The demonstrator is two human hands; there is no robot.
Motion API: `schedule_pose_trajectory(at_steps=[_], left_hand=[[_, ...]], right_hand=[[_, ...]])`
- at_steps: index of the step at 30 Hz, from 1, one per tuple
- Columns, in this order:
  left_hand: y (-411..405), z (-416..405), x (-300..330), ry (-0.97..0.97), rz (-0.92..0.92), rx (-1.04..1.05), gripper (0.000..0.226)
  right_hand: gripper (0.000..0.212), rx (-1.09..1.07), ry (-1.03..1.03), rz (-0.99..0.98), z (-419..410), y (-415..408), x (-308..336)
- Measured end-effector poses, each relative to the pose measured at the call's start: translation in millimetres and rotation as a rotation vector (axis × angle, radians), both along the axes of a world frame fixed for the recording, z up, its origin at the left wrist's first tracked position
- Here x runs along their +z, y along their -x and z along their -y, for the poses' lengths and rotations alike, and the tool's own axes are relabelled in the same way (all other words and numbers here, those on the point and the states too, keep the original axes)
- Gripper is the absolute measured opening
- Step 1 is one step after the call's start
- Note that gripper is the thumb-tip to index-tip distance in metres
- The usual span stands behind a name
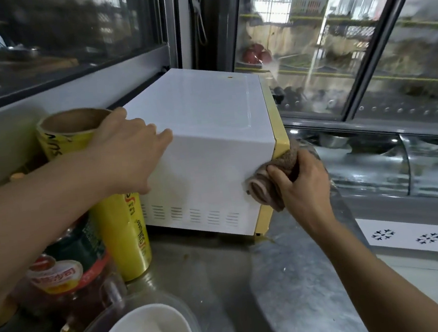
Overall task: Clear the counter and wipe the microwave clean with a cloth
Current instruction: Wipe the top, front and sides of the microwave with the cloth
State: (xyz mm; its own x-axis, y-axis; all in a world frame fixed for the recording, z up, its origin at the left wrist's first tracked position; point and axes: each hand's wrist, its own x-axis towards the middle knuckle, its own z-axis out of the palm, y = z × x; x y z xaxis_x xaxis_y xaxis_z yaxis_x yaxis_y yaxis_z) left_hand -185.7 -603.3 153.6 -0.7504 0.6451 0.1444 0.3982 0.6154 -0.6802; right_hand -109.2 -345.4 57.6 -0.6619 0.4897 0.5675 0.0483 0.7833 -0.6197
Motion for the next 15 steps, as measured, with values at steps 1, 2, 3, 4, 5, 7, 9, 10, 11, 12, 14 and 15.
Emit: schedule_pose_trajectory(at_steps=[1, 2, 3, 4, 5, 7, 9, 10, 11, 12, 14, 15], left_hand=[[1, 0, 0, -0.002, -0.006, -0.016, 0.084], [2, 0, 0, -0.007, -0.006, -0.033, 0.078], [3, 1, 1, -0.013, -0.002, -0.045, 0.072], [4, 1, 1, -0.019, 0.004, -0.052, 0.067], [5, 2, 1, -0.024, 0.010, -0.057, 0.063], [7, 2, 2, -0.024, 0.014, -0.061, 0.062], [9, 2, 1, -0.011, -0.001, -0.069, 0.064], [9, 2, 0, -0.003, -0.020, -0.074, 0.064], [10, 2, -1, 0.005, -0.037, -0.079, 0.065], [11, 2, -3, 0.009, -0.046, -0.083, 0.065], [12, 2, -5, 0.004, -0.049, -0.089, 0.064], [13, 2, -5, -0.002, -0.047, -0.090, 0.064]], right_hand=[[0.026, 0.041, -0.006, 0.001, -2, 1, -3], [0.023, 0.080, 0.003, -0.001, -3, 1, -7], [0.022, 0.114, 0.023, -0.003, -3, 3, -11], [0.022, 0.144, 0.047, -0.011, -3, 3, -17], [0.023, 0.165, 0.072, -0.023, -3, 4, -22], [0.028, 0.189, 0.123, -0.044, -4, 7, -34], [0.031, 0.187, 0.166, -0.030, -3, 8, -50], [0.029, 0.180, 0.181, -0.012, -3, 9, -61], [0.027, 0.174, 0.196, 0.013, -2, 8, -73], [0.025, 0.170, 0.211, 0.042, 0, 8, -85], [0.024, 0.162, 0.233, 0.102, 2, 7, -107], [0.025, 0.155, 0.227, 0.135, 2, 7, -117]])
